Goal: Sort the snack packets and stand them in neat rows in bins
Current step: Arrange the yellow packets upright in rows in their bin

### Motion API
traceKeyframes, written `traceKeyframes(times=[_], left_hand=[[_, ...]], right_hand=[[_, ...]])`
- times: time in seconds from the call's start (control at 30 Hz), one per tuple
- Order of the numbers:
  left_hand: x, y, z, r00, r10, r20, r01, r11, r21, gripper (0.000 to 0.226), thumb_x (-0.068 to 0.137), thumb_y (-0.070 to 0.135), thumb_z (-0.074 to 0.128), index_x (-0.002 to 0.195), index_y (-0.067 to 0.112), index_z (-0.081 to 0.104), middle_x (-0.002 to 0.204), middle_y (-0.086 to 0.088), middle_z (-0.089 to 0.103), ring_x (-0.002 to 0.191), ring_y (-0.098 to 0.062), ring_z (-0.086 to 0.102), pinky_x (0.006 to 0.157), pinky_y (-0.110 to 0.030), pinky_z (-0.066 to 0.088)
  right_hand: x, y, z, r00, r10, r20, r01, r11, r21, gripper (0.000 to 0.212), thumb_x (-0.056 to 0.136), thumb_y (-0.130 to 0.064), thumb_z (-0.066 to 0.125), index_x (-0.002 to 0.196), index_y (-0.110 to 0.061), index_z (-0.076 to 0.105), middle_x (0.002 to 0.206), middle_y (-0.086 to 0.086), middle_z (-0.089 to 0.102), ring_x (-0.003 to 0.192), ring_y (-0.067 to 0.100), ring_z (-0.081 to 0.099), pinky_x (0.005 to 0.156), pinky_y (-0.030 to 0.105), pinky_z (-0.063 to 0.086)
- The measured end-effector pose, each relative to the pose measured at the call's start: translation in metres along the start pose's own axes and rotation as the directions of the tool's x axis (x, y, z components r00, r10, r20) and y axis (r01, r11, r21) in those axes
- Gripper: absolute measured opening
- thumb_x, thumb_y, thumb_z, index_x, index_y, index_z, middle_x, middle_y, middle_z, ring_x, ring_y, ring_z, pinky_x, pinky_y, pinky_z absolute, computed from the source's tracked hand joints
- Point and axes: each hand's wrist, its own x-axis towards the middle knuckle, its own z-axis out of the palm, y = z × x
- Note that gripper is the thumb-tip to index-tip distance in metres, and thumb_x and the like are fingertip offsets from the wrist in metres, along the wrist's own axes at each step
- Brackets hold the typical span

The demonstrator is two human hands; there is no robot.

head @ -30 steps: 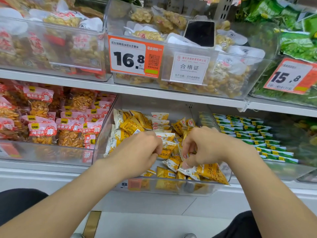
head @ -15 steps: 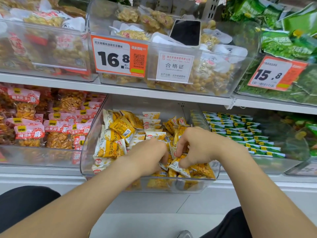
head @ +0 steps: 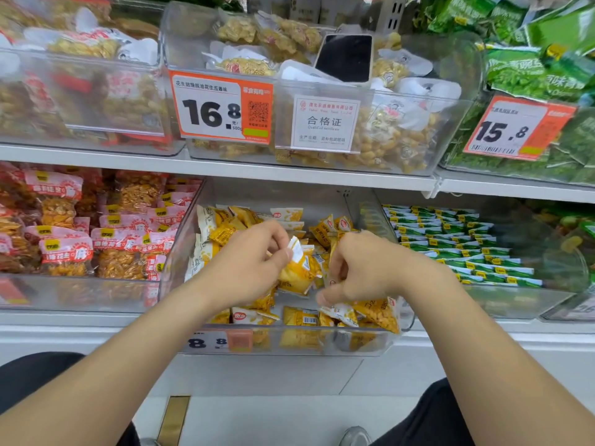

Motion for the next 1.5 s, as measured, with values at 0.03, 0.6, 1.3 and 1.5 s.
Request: traceKeyframes(times=[0.03, 0.6, 1.3, 1.5], left_hand=[[-0.001, 0.002, -0.002, 0.998, -0.06, -0.018, 0.057, 0.993, -0.1, 0.009, 0.104, 0.024, 0.063, 0.095, 0.021, 0.061, 0.081, 0.004, 0.07, 0.067, -0.011, 0.071, 0.062, -0.032, 0.06], [-0.005, 0.014, -0.014, 0.999, 0.006, 0.046, 0.001, 0.99, -0.144, 0.024, 0.092, 0.049, 0.074, 0.113, 0.038, 0.074, 0.099, 0.022, 0.076, 0.098, 0.003, 0.07, 0.091, -0.035, 0.058], [-0.007, 0.012, -0.011, 0.973, -0.201, 0.11, 0.222, 0.707, -0.671, 0.025, 0.086, 0.002, 0.082, 0.107, 0.005, 0.069, 0.1, -0.008, 0.081, 0.091, -0.023, 0.079, 0.075, -0.031, 0.065], [-0.01, 0.003, -0.014, 0.977, -0.191, 0.099, 0.213, 0.804, -0.555, 0.026, 0.084, 0.007, 0.086, 0.105, 0.007, 0.071, 0.098, -0.004, 0.081, 0.093, -0.025, 0.079, 0.081, -0.041, 0.066]], right_hand=[[0.001, -0.002, -0.001, 0.998, -0.019, -0.063, 0.021, 0.999, 0.035, 0.065, 0.065, -0.071, 0.087, 0.109, -0.028, 0.066, 0.099, -0.011, 0.065, 0.1, 0.016, 0.056, 0.092, 0.044, 0.053], [0.013, -0.001, 0.005, 0.915, -0.151, -0.373, 0.342, 0.781, 0.523, 0.009, 0.101, -0.034, 0.068, 0.108, -0.03, 0.073, 0.082, 0.006, 0.075, 0.071, 0.021, 0.072, 0.074, 0.046, 0.061], [0.007, -0.013, -0.001, 0.969, 0.155, -0.194, 0.148, 0.266, 0.952, 0.032, 0.077, -0.013, 0.092, 0.097, -0.005, 0.069, 0.091, 0.018, 0.08, 0.076, 0.028, 0.078, 0.072, 0.038, 0.067], [0.003, -0.009, -0.001, 0.981, -0.046, -0.187, 0.188, 0.428, 0.884, 0.029, 0.09, -0.02, 0.083, 0.117, -0.013, 0.077, 0.1, 0.012, 0.081, 0.093, 0.03, 0.079, 0.085, 0.042, 0.065]])
